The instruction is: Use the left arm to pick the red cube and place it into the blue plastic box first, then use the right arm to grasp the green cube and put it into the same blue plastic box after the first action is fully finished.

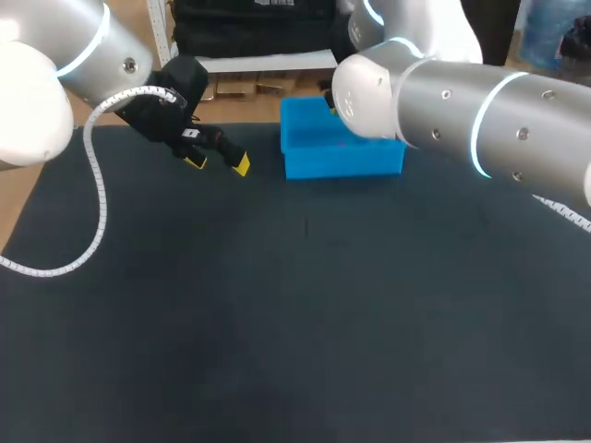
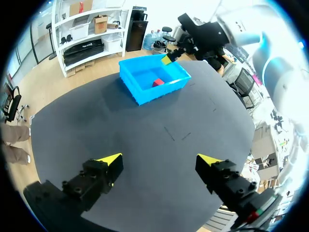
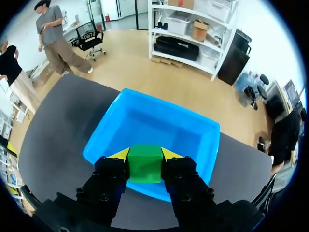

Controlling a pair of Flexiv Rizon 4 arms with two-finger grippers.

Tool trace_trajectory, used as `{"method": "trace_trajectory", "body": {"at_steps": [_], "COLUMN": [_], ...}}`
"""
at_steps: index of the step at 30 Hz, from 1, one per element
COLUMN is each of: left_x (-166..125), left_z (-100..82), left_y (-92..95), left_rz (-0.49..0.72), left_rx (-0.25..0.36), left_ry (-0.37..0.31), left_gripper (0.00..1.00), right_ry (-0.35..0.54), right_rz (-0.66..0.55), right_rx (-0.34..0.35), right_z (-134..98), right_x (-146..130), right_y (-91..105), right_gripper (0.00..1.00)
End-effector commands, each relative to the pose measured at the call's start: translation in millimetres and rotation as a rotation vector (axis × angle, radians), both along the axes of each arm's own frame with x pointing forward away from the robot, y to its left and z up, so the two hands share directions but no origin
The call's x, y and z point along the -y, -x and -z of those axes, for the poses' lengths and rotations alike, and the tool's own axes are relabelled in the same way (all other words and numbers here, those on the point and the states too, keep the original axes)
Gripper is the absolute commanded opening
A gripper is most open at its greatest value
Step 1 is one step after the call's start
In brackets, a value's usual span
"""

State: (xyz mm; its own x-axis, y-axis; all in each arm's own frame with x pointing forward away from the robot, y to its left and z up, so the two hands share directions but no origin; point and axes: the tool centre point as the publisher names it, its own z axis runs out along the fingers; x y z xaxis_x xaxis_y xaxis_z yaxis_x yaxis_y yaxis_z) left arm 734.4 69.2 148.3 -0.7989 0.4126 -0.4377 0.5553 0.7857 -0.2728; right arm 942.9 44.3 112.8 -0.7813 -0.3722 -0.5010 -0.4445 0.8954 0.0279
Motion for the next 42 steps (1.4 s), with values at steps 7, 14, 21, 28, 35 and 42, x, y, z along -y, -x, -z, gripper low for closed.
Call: {"method": "trace_trajectory", "body": {"at_steps": [7,14,21,28,35,42], "left_x": [0,0,0,0,0,0], "left_z": [0.4,0.4,0.4,0.4,0.4,0.4], "left_y": [-0.4,-0.4,-0.4,-0.4,-0.4,-0.4], "left_rz": [-0.001,-0.001,-0.001,-0.001,-0.001,-0.001], "left_rx": [0.001,0.001,0.001,0.001,0.001,0.001], "left_ry": [0.001,0.001,0.001,0.001,0.001,0.001], "left_gripper": [1.00,1.00,1.00,1.00,1.00,1.00], "right_ry": [0.008,-0.007,-0.047,-0.088,-0.100,-0.158], "right_rz": [0.040,0.051,0.067,0.085,0.091,0.086], "right_rx": [0.011,0.014,0.006,0.010,0.037,0.054], "right_z": [3,2,-6,-20,-33,-46], "right_x": [-2,-1,1,7,16,18], "right_y": [-4.7,-4.0,0.0,5.6,8.7,13.2], "right_gripper": [1.00,1.00,1.00,1.00,1.00,1.00]}}
